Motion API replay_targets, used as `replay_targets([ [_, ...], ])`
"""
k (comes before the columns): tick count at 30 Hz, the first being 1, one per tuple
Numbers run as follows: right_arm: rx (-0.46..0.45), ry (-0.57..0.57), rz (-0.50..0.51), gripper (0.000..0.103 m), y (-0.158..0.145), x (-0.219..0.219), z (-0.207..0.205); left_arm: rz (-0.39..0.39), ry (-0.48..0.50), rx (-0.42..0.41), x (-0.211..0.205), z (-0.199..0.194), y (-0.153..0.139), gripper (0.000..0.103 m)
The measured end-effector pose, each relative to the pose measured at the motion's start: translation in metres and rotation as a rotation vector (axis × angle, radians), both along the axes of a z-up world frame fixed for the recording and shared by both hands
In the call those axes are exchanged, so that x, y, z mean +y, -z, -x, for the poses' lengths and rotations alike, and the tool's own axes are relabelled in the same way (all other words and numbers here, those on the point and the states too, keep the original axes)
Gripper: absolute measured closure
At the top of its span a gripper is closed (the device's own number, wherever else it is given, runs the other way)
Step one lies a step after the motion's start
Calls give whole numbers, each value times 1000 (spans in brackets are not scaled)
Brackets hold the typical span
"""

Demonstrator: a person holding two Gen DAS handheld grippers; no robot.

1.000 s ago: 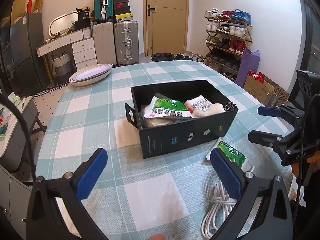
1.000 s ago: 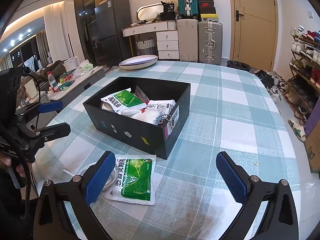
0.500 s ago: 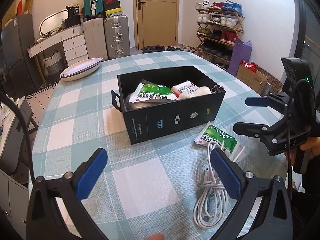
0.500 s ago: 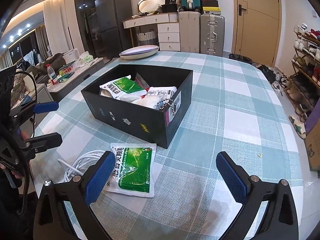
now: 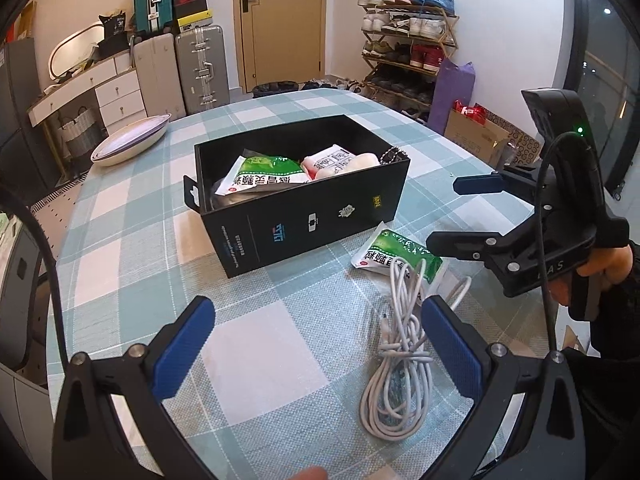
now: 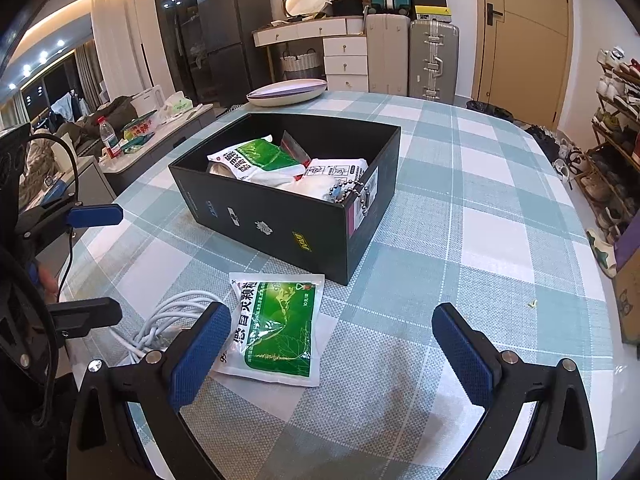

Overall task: Organize soft objects
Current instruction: 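Pull both tools back from the box toward the remaining packet and cable, then close the left gripper on the white cable coil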

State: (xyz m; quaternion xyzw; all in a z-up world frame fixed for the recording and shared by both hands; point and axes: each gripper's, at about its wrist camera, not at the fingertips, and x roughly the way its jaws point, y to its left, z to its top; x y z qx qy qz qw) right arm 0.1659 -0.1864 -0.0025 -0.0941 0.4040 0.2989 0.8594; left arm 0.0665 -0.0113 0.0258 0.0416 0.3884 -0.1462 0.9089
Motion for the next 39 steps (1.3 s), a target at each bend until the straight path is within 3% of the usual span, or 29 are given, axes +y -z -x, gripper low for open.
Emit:
replay_targets([
  [7,-1,11,-3,1,-1,-5,-2,37,50,10,1,4,-4,0],
  [17,3,10,0,1,0,-6,-2,-49,115,69,-22,4,17,0],
  [24,9,10,6,1,2,-5,-3,-69,128,103,-26,3,30,2],
  [28,2,11,11,1,3,-4,-2,-65,146,140,-26,1,37,18],
  [39,2,10,10,1,4,-3,-2,-39,189,181,-30,-1,47,44],
])
